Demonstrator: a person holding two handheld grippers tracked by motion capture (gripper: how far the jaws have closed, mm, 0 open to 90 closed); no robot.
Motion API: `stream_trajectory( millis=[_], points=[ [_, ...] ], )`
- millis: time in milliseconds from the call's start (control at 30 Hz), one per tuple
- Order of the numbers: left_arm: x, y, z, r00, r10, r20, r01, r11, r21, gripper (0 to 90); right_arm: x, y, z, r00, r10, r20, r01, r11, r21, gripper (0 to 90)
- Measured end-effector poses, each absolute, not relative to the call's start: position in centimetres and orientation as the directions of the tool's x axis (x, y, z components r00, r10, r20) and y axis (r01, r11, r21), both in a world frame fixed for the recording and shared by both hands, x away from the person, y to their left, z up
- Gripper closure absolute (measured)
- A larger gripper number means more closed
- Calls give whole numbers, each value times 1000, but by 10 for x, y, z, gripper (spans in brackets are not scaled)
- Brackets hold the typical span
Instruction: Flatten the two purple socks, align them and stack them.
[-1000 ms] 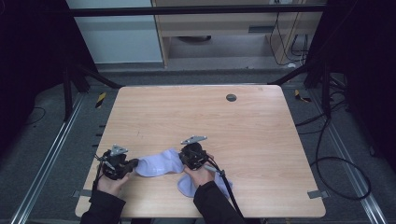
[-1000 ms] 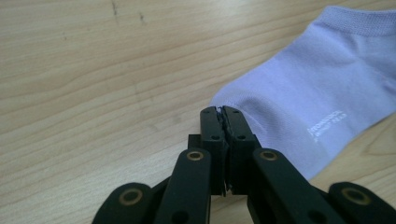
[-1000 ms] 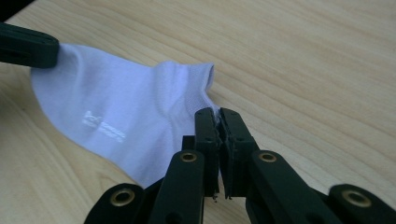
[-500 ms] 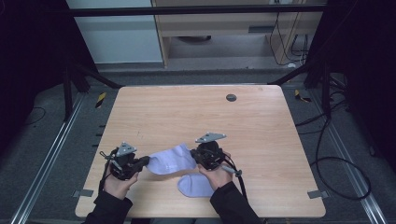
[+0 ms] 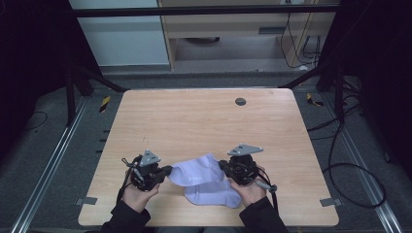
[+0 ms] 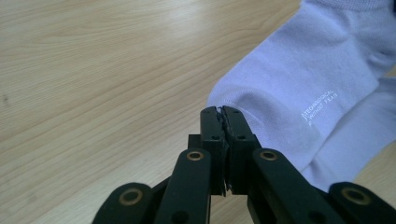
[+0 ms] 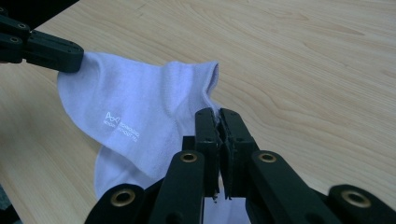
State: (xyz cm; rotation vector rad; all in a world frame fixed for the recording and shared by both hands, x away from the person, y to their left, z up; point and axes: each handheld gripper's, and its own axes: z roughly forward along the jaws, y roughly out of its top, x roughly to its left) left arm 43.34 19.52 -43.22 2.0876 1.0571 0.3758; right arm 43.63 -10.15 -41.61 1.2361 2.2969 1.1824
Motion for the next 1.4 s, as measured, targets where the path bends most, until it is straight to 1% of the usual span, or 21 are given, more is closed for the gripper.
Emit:
stream_trajectory(
  millis=[333,667,1133,1400],
  points=[
    [426,169,-436,662,746,-68,554,-427,714,876,414,-129,-419,-584,802,128,575,297,762,871],
    [419,159,-447,691,720,-65,554,-470,687,876,398,-139,-438,-569,810,142,608,299,735,872],
    [419,153,-459,698,714,-61,562,-492,665,876,394,-141,-447,-569,808,151,622,303,722,871],
    [422,152,-466,696,715,-62,572,-500,650,876,394,-141,-456,-560,811,169,657,310,687,871]
  ],
)
